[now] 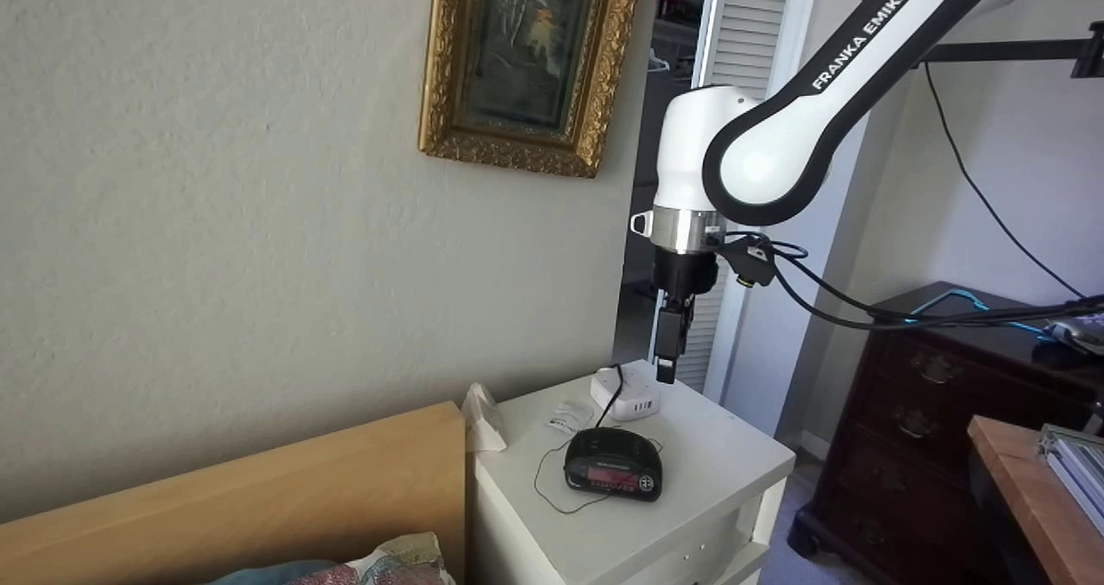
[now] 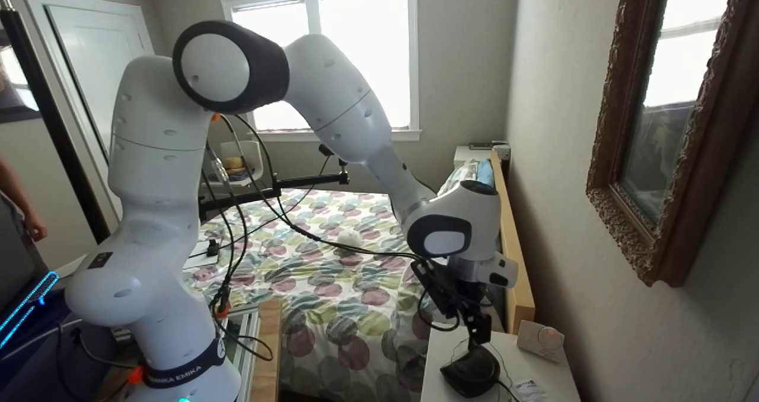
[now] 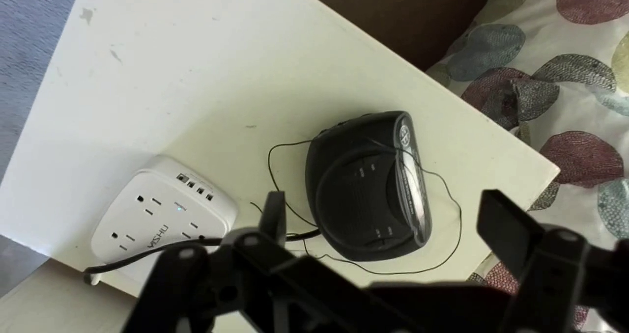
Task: Move the black object close to the wall and white device to the right
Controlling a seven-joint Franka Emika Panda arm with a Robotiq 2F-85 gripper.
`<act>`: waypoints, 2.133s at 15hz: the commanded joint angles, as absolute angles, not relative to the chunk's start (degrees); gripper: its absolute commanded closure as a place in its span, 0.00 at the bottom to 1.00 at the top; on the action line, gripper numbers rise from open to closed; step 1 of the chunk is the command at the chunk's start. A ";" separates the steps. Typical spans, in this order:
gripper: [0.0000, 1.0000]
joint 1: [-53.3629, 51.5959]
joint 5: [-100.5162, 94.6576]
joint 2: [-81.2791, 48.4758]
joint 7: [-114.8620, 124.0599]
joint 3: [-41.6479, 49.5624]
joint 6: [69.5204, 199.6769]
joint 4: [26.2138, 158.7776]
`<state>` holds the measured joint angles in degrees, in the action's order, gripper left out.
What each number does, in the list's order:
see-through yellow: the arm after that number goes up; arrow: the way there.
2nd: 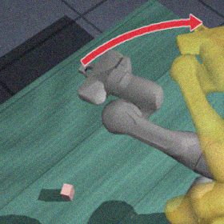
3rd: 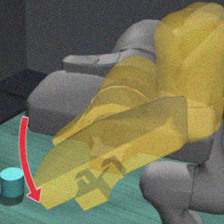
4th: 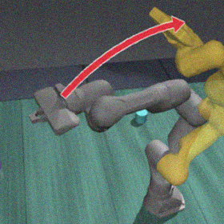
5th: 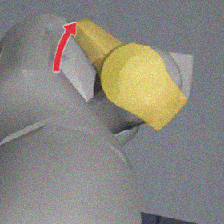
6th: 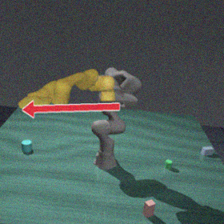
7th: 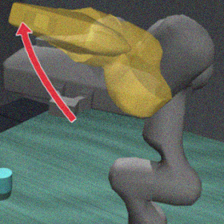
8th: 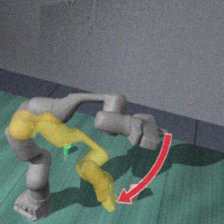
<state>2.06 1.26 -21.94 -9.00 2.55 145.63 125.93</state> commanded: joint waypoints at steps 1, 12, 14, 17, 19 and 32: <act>0.00 2.86 0.73 -22.14 -8.61 1.80 145.26 125.20; 0.00 6.37 1.71 -36.24 -9.79 1.91 142.21 109.16; 0.00 6.79 2.62 -40.32 -8.08 1.44 139.85 104.37; 0.00 6.39 3.14 -44.16 -4.79 1.41 135.59 99.27; 0.00 5.53 3.89 -45.10 0.86 2.41 133.70 97.72; 0.00 3.48 8.45 -46.89 21.99 4.84 135.08 96.89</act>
<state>5.02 5.02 -44.81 15.63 3.51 134.55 98.62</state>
